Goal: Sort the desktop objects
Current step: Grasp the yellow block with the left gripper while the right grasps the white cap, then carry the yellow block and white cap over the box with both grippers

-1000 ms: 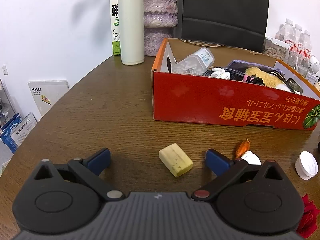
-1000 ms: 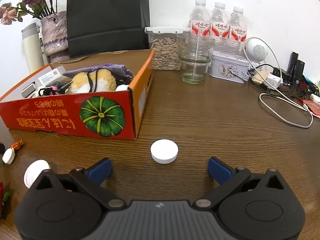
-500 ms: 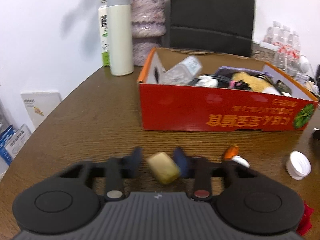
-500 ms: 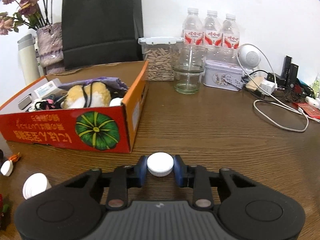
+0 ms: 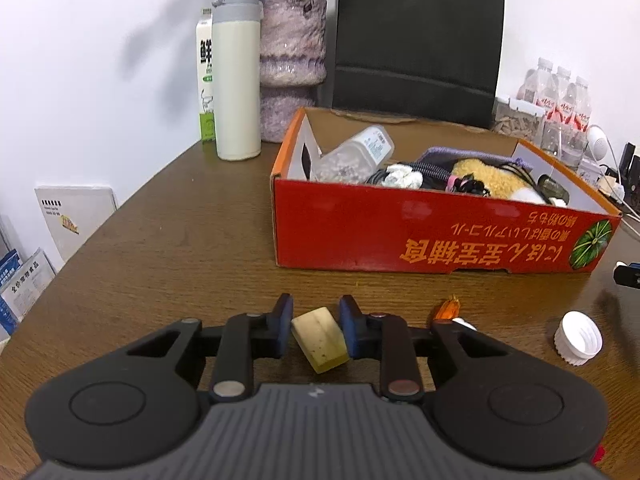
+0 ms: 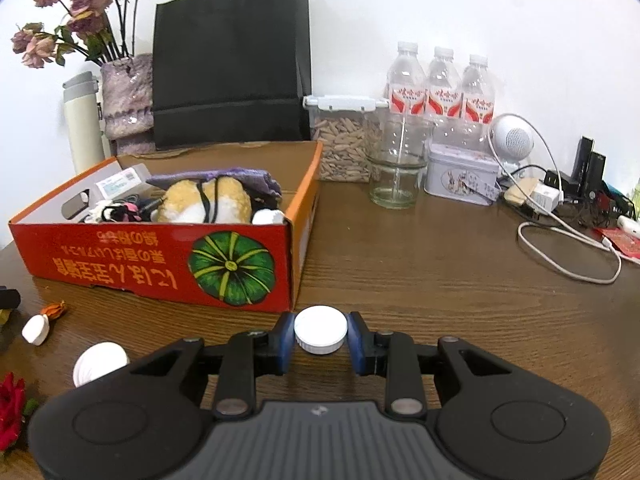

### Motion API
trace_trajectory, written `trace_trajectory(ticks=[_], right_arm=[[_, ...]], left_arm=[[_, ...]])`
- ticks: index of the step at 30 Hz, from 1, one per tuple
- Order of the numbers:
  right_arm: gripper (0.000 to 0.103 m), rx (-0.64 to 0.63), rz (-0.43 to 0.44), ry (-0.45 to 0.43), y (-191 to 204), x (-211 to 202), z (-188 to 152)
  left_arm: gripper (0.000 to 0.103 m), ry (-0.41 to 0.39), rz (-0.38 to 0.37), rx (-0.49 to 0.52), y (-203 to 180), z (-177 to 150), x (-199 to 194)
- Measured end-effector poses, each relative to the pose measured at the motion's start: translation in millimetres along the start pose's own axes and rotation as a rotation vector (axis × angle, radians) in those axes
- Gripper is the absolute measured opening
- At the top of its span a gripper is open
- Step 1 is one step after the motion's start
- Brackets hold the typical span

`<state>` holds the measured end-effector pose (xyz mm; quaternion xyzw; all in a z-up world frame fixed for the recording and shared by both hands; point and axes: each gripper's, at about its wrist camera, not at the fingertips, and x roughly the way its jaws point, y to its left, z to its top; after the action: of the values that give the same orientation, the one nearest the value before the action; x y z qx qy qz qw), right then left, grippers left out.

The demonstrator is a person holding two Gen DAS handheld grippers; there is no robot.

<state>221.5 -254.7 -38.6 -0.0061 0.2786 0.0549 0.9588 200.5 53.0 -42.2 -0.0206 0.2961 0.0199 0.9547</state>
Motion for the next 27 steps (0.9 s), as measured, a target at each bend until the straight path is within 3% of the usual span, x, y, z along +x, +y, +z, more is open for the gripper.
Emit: trace_trajectory(ticks=[15, 27], right_arm=[[0.027, -0.020, 0.061, -0.123, 34, -39, 8], [0.027, -0.043, 0.114, -0.247, 70, -52, 43]], left_arm=[[0.026, -0.141, -0.050, 0.021, -16, 9, -40], [0.026, -0.272, -0.113, 0.020, -41, 49, -51]])
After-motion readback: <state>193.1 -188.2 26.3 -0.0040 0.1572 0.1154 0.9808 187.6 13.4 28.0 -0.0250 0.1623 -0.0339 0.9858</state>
